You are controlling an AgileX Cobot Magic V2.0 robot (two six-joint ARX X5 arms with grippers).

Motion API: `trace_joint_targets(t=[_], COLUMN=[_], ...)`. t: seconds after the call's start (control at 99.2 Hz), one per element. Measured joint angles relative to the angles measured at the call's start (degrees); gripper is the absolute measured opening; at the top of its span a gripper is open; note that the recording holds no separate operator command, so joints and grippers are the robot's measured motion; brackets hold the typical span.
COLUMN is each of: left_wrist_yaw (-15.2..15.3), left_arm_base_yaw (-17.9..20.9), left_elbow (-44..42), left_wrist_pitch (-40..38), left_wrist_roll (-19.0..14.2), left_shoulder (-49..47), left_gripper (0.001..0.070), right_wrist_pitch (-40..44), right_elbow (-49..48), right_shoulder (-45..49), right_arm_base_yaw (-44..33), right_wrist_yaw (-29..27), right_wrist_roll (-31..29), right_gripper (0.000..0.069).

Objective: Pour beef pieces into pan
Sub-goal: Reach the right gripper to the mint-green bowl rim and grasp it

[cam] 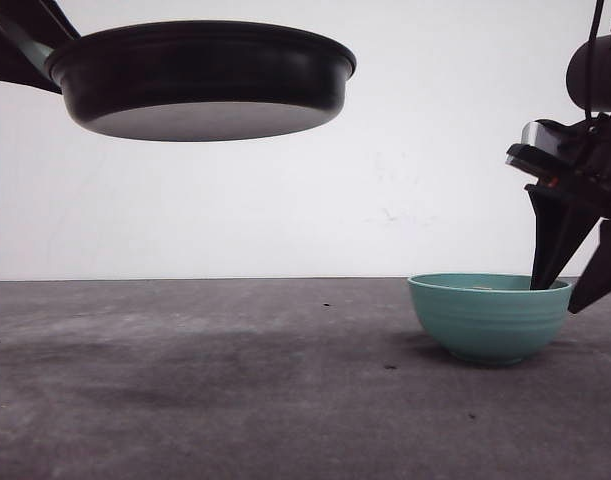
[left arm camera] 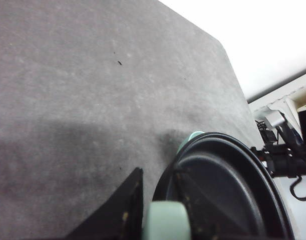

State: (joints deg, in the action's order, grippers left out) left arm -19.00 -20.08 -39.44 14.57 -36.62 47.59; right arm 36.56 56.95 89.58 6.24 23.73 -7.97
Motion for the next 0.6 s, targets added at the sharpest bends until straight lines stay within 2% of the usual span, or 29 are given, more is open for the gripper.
trace_joint_targets(t=[0.081, 0.262, 0.595], left_wrist_yaw=[0.02, 0.02, 0.04], left_arm_base_yaw=[-0.11, -0.35, -0.46], left_elbow=[0.0, 0.0, 0.0], left_wrist_pitch=[0.2, 0.24, 0.28], left_wrist_roll=[0.04, 1.11, 1.27], left_shoulder=[0.0, 0.0, 0.48], left_gripper=[0.0054, 0.0053, 0.0053], right_wrist_pitch=[-1.75, -3.5, -3.87], right_elbow=[0.0, 0.0, 0.0], right_shoulder=[0.04, 0.07, 3.52], right_arm_base_yaw=[0.0, 0.0, 0.15], right_wrist_yaw=[-1.16, -4.09, -4.02], right_wrist_roll=[-0.39, -1.36, -1.99], right_gripper=[0.0166, 0.0064, 0.005])
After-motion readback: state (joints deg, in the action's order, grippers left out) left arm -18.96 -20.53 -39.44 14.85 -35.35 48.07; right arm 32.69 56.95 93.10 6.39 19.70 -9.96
